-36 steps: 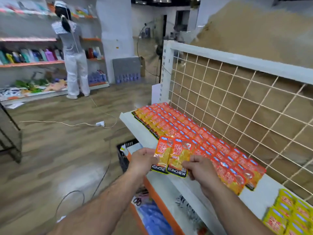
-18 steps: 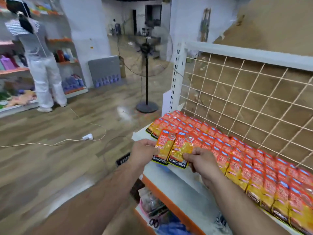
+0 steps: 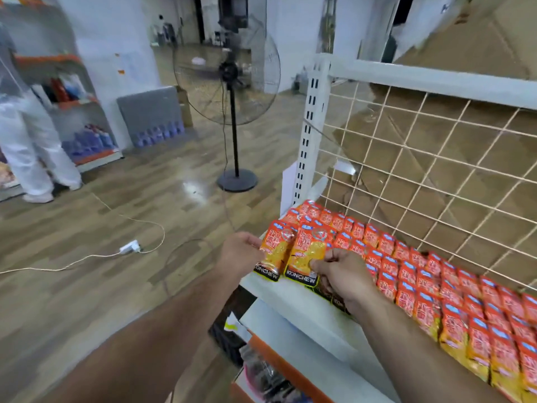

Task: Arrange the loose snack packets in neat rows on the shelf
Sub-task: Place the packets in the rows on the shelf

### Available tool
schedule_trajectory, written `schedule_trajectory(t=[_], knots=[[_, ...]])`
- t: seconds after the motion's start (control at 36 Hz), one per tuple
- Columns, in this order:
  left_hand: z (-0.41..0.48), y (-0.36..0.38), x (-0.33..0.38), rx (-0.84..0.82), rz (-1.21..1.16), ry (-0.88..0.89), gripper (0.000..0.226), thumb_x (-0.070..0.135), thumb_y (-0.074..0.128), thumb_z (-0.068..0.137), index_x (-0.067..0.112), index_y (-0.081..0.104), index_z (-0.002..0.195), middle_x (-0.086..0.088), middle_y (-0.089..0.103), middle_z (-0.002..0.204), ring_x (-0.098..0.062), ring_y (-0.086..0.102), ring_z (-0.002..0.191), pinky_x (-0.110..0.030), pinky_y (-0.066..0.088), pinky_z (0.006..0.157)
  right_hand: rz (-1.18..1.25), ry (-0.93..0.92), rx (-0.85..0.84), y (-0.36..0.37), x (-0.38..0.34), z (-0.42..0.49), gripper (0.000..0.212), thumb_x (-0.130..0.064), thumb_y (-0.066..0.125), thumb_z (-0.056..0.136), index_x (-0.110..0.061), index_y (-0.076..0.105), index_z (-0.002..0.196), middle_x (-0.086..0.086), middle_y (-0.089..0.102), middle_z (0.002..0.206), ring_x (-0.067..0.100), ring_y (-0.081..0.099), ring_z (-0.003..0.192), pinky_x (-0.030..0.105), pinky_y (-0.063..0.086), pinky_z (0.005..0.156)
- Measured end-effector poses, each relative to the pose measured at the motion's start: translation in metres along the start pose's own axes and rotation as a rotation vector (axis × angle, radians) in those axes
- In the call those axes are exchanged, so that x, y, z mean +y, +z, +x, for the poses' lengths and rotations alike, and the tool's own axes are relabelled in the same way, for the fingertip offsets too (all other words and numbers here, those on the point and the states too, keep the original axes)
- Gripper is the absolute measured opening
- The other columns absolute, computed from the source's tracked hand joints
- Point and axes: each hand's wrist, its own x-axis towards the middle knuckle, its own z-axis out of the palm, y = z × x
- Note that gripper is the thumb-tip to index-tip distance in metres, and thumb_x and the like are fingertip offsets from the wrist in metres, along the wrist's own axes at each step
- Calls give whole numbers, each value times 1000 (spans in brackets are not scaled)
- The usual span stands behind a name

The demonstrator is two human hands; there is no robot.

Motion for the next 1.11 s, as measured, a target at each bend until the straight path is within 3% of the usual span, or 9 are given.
schedule_trajectory(t=[0.17,0.25,0.36,0.44,0.64,0.78,0.94,1.11], knots=[[28,-2,-6,-5,251,104,12,2,73,72,13,67,71,6,59,67,-15,56,68,-20,42,54,-28,21,82,7,2,11,27,-4,74,84,-12,50,74,2,44,48,16,34,43,28,26,47],[35,-6,-7,-35,407,133,9,12,68,72,20,66,68,9,62,69,-16,63,77,-23,47,63,-70,26,141,16,3,11,28,-10,77,81,-13,53,69,7,53,54,18,39,47,33,31,52],[46,-11,-10,-109,586,206,4,16,63,75,16,66,73,1,68,79,-23,65,83,-32,55,73,-65,46,231,32,3,6,31,-10,77,79,-15,50,67,7,49,53,19,41,49,35,33,56],[54,-18,-12,-137,658,282,11,19,62,75,12,69,78,-3,69,79,-25,65,81,-32,55,70,-63,44,285,44,0,0,32,-10,77,79,-16,48,65,8,47,54,19,40,49,33,31,54],[62,-26,-16,-265,691,342,19,31,59,76,12,58,70,-6,70,76,-28,67,79,-34,54,70,-20,62,373,61,-1,-19,32,1,72,80,-14,50,62,-6,53,41,17,40,48,26,29,48],[63,-31,-15,-331,726,393,28,33,59,80,17,46,62,-3,64,75,-28,64,81,-29,40,60,-44,99,453,71,2,-20,30,0,73,78,-13,48,68,7,44,56,20,42,52,28,30,46],[61,-41,-9,-333,763,461,38,41,58,86,19,41,60,5,44,57,-16,46,57,-27,28,44,-113,134,460,82,-3,-12,20,-1,71,85,-7,56,73,11,49,57,20,42,46,27,32,44],[64,-46,-9,-369,699,464,40,43,61,87,19,43,60,5,48,57,-9,45,51,-26,24,42,-221,206,418,89,-1,-3,15,0,69,85,-7,59,77,13,51,60,15,43,41,23,32,40]])
